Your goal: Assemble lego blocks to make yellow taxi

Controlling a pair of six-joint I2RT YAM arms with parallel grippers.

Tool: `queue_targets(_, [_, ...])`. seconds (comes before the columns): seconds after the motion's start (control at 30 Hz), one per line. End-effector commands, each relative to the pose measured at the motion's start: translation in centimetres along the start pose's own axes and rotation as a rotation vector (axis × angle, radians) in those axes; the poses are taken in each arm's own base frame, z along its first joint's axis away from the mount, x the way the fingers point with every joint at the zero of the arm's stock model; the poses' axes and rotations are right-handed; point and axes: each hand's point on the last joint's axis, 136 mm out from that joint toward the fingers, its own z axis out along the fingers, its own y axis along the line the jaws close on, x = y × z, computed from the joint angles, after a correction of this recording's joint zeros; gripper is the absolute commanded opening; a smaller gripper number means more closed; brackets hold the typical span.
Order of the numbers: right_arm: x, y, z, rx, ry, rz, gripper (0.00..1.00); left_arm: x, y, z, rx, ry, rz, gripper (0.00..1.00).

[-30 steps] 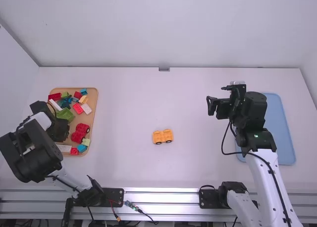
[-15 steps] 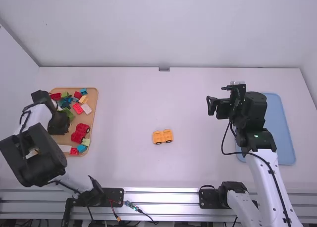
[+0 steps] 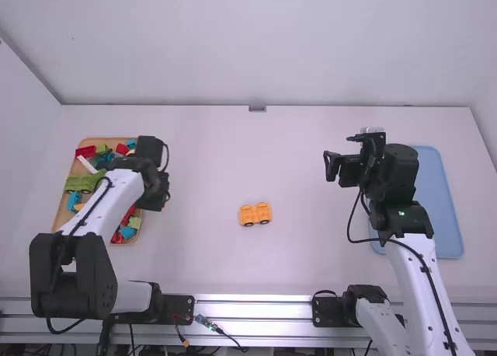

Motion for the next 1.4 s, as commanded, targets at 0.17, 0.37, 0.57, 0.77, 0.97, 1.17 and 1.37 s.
queue_targets(0.17, [-1.5,0.3,-0.5,-0.008,-0.028,-0.006,0.99,7.0,0.4,1.1,-0.022,0.032,-0.065,0.02])
queue_targets(0.37, [-1.5,0.3,-0.5,-0.008,-0.026,-0.006,0.99,11.0,1.0,2.5,-0.058,0.096,-0.060,0.02])
queue_targets(0.57, [-1.4,0.3,-0.4,-0.009,-0.023,-0.005,0.99,13.5,1.8,3.9,-0.103,0.120,-0.080,0.02])
queue_targets(0.77, [-1.3,0.3,-0.4,-0.011,-0.021,-0.005,0.99,14.8,2.0,4.8,-0.107,0.120,-0.063,0.02])
queue_targets(0.97, [-1.3,0.4,-0.4,-0.012,-0.020,-0.004,0.99,14.8,2.3,5.5,-0.126,0.102,-0.093,0.02])
queue_targets(1.17, [-1.1,0.3,-0.3,-0.012,-0.019,-0.004,0.99,15.0,2.8,6.3,-0.155,0.101,-0.092,0.02])
queue_targets(1.37, [-1.1,0.3,-0.3,-0.011,-0.018,-0.004,0.99,15.9,3.1,6.2,-0.174,0.151,-0.095,0.79])
